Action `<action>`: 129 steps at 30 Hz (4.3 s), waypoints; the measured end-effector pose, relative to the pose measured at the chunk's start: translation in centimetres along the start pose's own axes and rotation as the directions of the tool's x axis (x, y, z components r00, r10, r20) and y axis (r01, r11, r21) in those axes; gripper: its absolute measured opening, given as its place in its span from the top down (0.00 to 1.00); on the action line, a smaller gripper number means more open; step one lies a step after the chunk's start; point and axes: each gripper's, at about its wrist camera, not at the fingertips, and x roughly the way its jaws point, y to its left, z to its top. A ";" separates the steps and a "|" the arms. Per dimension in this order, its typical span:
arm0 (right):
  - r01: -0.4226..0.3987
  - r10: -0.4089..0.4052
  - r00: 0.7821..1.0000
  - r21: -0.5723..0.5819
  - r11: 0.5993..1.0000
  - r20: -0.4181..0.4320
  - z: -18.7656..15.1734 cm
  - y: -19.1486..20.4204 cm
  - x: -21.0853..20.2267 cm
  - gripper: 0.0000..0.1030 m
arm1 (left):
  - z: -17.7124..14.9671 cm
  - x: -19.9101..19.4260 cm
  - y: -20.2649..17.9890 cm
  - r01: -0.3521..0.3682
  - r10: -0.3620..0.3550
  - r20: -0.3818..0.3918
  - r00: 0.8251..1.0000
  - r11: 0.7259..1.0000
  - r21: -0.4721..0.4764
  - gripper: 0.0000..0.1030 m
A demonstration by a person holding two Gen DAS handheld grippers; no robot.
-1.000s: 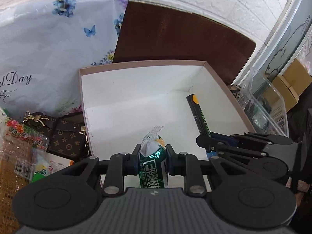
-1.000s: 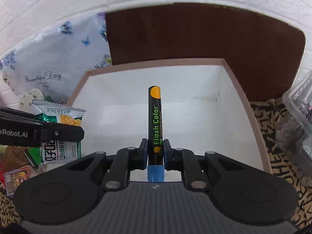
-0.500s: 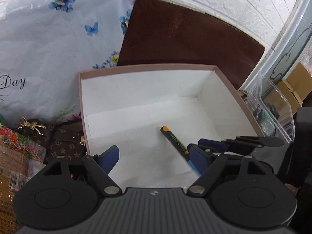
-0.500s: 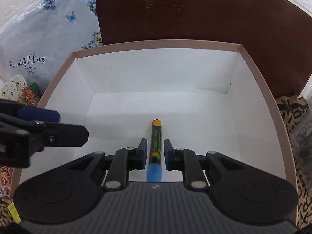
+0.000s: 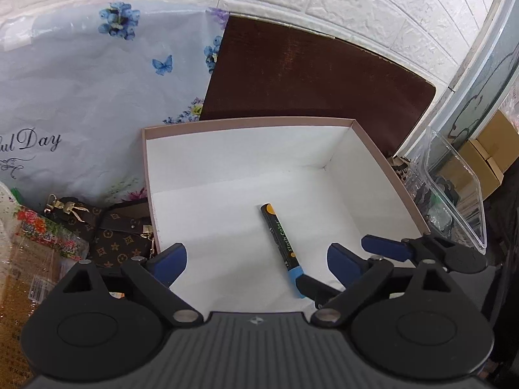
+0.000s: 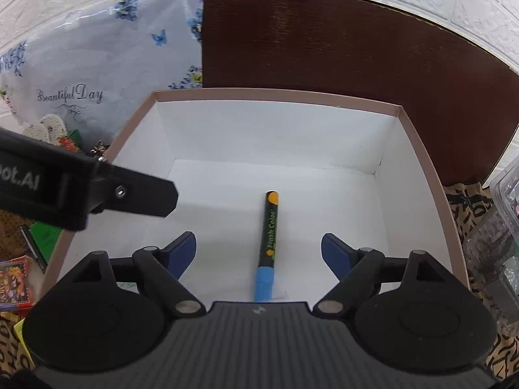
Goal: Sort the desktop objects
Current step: 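Carry the packet and marker into the cardboard box and open both grippers, then withdraw both grippers and reach the left gripper toward the blue card box, then grasp the blue playing-card box with the left gripper and drop it into the cardboard box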
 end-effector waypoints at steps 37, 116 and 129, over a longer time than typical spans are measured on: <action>-0.190 0.190 0.982 -0.156 0.969 -0.015 -6.8 11.2 -9.8 0.16 | -18.7 -15.6 10.1 -0.277 0.290 0.008 0.957 0.922 -0.271 0.06; -0.494 0.471 0.867 -0.417 0.763 -0.165 -7.8 23.1 -5.1 0.68 | -18.5 -14.8 14.8 -0.067 0.076 0.009 0.997 0.923 -0.379 0.51; -0.405 0.423 0.906 -0.338 0.850 -0.020 -8.6 17.5 -11.7 0.68 | -15.9 -16.0 7.8 0.059 -0.045 0.080 0.996 0.981 -0.184 0.52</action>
